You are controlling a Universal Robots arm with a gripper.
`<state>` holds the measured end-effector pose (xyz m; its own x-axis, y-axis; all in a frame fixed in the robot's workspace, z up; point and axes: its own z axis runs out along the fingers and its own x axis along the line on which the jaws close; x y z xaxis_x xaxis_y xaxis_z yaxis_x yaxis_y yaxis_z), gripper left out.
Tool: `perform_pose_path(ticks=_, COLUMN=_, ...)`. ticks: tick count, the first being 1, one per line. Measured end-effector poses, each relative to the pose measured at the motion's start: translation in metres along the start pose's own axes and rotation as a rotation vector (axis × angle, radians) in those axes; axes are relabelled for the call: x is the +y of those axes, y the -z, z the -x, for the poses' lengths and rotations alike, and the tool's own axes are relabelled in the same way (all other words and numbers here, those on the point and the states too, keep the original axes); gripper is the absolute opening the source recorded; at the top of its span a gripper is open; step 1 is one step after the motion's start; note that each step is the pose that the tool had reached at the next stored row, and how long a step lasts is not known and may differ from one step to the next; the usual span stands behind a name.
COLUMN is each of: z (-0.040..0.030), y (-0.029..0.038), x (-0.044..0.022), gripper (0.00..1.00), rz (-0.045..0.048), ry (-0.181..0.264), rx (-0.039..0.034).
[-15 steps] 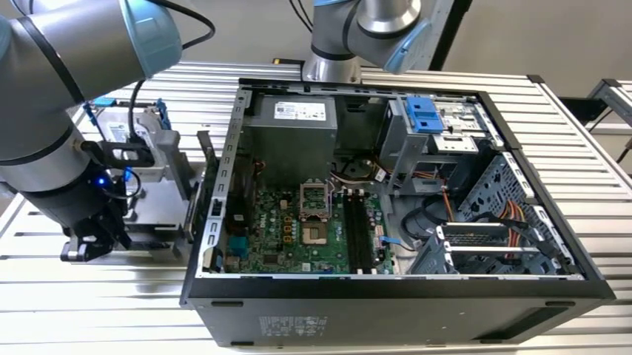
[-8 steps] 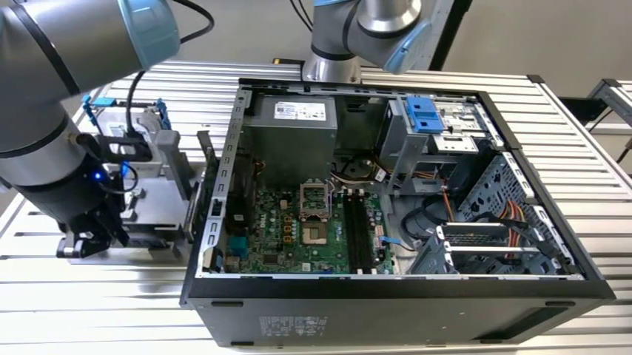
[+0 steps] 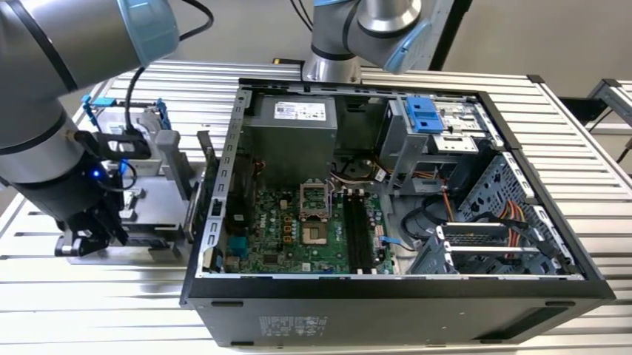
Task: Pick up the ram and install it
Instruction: 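Pick up the ram and move it above insertion slot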
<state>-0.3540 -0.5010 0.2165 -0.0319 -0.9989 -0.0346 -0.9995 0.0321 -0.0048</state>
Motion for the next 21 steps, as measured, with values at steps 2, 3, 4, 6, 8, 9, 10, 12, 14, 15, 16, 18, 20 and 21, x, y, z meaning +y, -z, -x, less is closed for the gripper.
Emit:
perform_pose_path(ticks=2, z=0.0000, y=0.0008, x=0.0000, gripper=0.00, rz=-0.0007, ry=0.000, rx=0.0001)
perform_pose_path(ticks=3, z=0.0000, y=0.0012, x=0.0001, gripper=0.00, rz=-0.0011, ry=0.000, rx=0.0002)
perform_pose_path(ticks=4, z=0.0001, y=0.0017, x=0.0002, gripper=0.00, rz=-0.0016, ry=0.000, rx=0.0000)
perform_pose_path(ticks=6, z=0.0001, y=0.0023, x=0.0002, gripper=0.00, rz=-0.0023, ry=0.000, rx=-0.0001)
perform_pose_path(ticks=8, z=0.0001, y=0.0029, x=0.0003, gripper=0.00, rz=-0.0028, ry=0.000, rx=-0.0001)
perform_pose_path(ticks=9, z=0.0001, y=0.0032, x=0.0004, gripper=0.00, rz=-0.0030, ry=0.000, rx=0.0000)
perform_pose_path(ticks=10, z=0.0001, y=0.0035, x=0.0004, gripper=0.00, rz=-0.0033, ry=0.000, rx=0.0000)
perform_pose_path(ticks=12, z=0.0001, y=0.0045, x=0.0006, gripper=0.00, rz=-0.0037, ry=0.000, rx=0.0001)
perform_pose_path(ticks=14, z=0.0002, y=0.0050, x=0.0007, gripper=0.00, rz=-0.0046, ry=0.000, rx=-0.0002)
perform_pose_path(ticks=15, z=0.0002, y=0.0054, x=0.0007, gripper=0.00, rz=-0.0046, ry=0.000, rx=-0.0001)
perform_pose_path(ticks=16, z=0.0002, y=0.0059, x=0.0007, gripper=0.00, rz=-0.0044, ry=0.000, rx=0.0000)
perform_pose_path(ticks=18, z=0.0002, y=0.0071, x=0.0008, gripper=0.00, rz=-0.0044, ry=0.000, rx=0.0000)
perform_pose_path(ticks=20, z=0.0003, y=0.0085, x=0.0007, gripper=0.00, rz=-0.0045, ry=0.000, rx=-0.0001)
perform_pose_path(ticks=21, z=0.0003, y=0.0092, x=0.0007, gripper=0.00, rz=-0.0045, ry=0.000, rx=0.0000)
